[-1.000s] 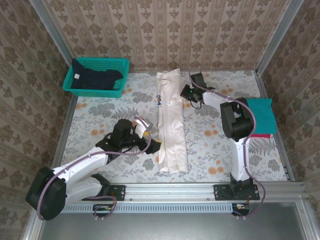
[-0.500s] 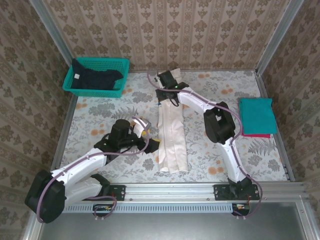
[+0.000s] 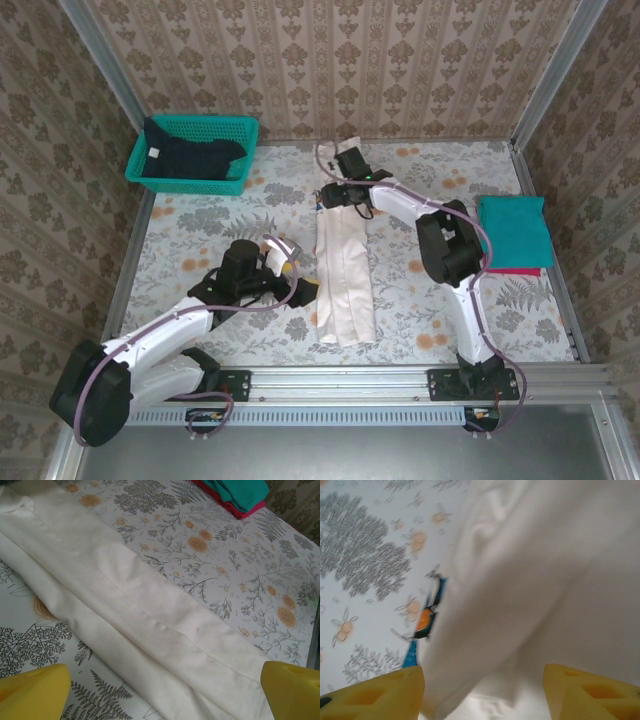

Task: Fold and stack the t-shirts

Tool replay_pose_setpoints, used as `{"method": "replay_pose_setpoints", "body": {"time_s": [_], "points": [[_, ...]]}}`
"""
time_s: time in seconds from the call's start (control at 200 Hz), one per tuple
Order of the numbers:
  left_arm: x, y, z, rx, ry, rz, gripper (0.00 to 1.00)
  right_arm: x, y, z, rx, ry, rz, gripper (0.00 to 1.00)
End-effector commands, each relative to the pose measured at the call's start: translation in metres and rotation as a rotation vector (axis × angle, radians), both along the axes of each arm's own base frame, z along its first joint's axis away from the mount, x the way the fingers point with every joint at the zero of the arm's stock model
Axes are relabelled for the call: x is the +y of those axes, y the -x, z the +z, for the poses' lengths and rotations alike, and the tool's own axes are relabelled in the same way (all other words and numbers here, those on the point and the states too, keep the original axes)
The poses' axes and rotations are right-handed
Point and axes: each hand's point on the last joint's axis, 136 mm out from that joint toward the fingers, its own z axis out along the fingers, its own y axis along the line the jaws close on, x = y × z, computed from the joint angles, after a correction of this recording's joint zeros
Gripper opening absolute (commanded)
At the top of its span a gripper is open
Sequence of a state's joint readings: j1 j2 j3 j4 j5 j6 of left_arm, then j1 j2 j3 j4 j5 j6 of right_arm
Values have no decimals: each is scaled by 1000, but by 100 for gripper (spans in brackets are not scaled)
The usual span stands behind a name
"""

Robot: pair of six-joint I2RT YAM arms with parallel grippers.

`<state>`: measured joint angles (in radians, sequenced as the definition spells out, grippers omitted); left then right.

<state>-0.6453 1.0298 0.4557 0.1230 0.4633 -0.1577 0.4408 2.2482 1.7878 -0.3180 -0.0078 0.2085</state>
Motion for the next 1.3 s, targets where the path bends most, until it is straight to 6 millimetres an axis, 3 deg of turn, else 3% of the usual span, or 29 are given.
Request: {"method": "replay_pose_setpoints", "body": {"time_s": [0.0, 0.315, 0.55, 0.785, 0.98, 1.08, 1.18, 1.295], "points": [[0, -1, 5, -13, 29, 6, 99, -20, -25, 51, -99, -149, -135, 66], [0, -1, 5, -11, 34, 8, 99, -37, -42, 30, -65, -123, -248, 66], [0, -3, 5, -14, 40, 12, 99, -32, -59, 17, -36, -213, -278, 66], [-1, -5, 4, -6, 43, 11, 99, 3, -90, -2, 53, -411, -218, 66], [-1, -4, 2, 0, 48, 14, 99, 39, -98, -19, 172, -579, -139, 65], [0, -4, 1, -1, 43, 18, 99, 45, -95, -13, 179, -605, -107, 66], [2, -5, 1, -5, 41, 26, 99, 39, -90, 2, 139, -542, -77, 66], [5, -8, -5, -15, 24, 40, 99, 22, -77, 36, 39, -451, -50, 66]]}}
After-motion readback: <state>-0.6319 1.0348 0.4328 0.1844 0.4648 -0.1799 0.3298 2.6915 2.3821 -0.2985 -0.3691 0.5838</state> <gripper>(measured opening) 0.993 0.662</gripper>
